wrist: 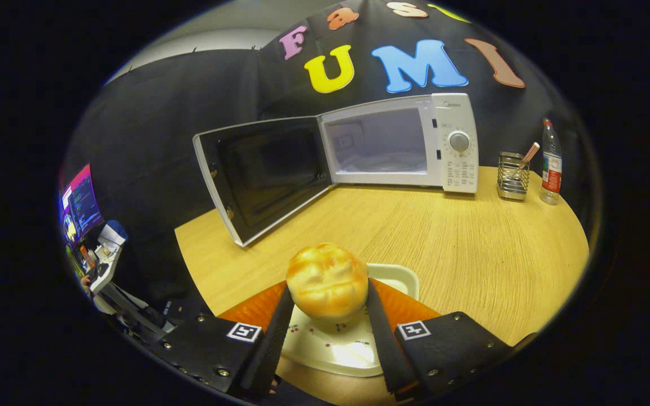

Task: Open the microwave, put the food inside, and close the microwave door.

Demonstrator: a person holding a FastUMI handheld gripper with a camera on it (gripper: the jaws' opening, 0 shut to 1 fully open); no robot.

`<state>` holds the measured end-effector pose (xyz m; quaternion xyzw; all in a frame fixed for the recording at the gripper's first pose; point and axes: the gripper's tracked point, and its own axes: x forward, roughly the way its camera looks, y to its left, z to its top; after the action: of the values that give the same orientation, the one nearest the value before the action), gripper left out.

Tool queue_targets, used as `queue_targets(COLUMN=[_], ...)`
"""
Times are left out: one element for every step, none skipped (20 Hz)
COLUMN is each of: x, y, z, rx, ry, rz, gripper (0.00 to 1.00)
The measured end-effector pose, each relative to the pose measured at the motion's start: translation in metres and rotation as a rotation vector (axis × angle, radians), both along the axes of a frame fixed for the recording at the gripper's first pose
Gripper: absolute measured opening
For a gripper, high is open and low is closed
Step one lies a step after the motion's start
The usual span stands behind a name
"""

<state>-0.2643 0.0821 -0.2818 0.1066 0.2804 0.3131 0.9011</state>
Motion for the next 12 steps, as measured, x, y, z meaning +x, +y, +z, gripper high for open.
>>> queue_targets(x=[0.005,0.013,0.023,0.032,0.042,0.052,0.064,0.075,0.086,0.097,0.107,0.118], y=[0.003,0.005,0.007,0.01,0.014,0.017,0.02,0.023,0.029,0.033,0.037,0.042], z=[0.008,0.017,0.027,0.033,0.04,0.046,0.053,0.06,0.066,0.071,0.075,0.078], rx=[0.015,0.025,0.03,0.033,0.033,0.029,0.029,0.028,0.026,0.016,0.005,0.0], ry=[-0.01,-0.029,-0.052,-0.066,-0.081,-0.101,-0.125,-0.142,-0.156,-0.167,-0.172,-0.168], rz=[-0.004,-0.015,-0.026,-0.032,-0.036,-0.045,-0.063,-0.082,-0.098,-0.121,-0.143,-0.162], gripper=[0.73,0.73,0.73,0.73,0.73,0.73,0.73,0.73,0.73,0.73,0.73,0.73])
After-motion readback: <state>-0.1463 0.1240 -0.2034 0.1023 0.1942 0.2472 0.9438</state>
